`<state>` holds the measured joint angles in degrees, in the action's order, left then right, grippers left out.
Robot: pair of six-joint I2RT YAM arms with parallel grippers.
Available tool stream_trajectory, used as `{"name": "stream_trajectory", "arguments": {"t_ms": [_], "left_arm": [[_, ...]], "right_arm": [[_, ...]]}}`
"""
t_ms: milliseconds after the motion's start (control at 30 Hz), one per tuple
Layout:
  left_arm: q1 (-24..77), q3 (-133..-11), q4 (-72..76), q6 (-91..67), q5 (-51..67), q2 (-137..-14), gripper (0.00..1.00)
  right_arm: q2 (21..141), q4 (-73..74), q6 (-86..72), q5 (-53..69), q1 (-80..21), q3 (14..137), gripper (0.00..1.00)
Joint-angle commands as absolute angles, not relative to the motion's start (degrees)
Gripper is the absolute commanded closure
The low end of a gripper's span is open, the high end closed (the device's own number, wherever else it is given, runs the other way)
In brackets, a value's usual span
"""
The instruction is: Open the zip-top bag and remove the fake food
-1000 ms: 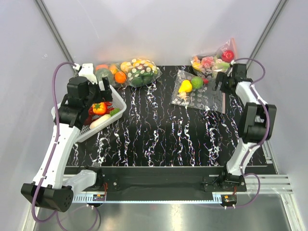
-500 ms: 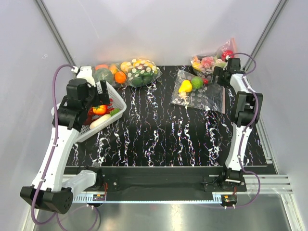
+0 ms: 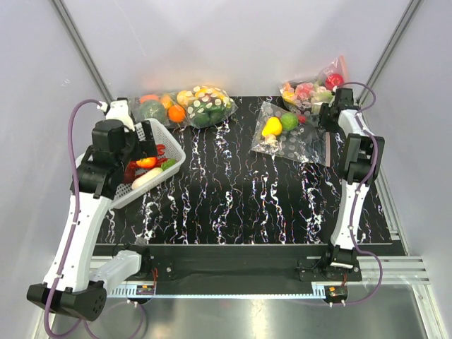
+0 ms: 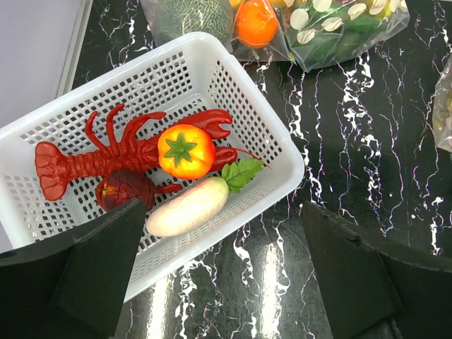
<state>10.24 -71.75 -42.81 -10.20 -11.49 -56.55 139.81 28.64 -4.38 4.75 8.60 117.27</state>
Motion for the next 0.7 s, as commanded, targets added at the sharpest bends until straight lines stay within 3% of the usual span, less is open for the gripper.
{"name": "stream_trajectory", "arguments": {"t_ms": [0,133,200,300,500,667], "left_arm": [[10.37,-73.66,-42.01,-10.99,-12.92,-54.76,0.01],[10.46,-73.13,-41.66,-10.72,-12.39,-54.58,0.01],[10.37,-72.69,-41.31,-10.29,-11.6,-54.67,0.01],[10.37,-72.16,-40.09,-9.58,-10.11,-54.76,0.01],[12.21,-70.32,-35.43,-9.14,-5.37,-56.6,0.01],[17.74,-68.91,-29.54,-10.98,-2.21,-60.2,0.01]], "right_arm": [[139.84,29.36,-4.04,4.48,9.05,116.72,0.49],[138.69,29.44,-3.78,6.24,9.05,114.97,0.67],[137.64,29.36,-3.43,6.68,9.05,114.44,0.85],[135.8,29.27,-3.34,7.47,9.05,113.21,1.0],[127.12,28.92,-3.78,8.09,8.7,106.71,1.0],[115.33,25.41,-3.87,9.75,7.12,93.97,1.0]]}}
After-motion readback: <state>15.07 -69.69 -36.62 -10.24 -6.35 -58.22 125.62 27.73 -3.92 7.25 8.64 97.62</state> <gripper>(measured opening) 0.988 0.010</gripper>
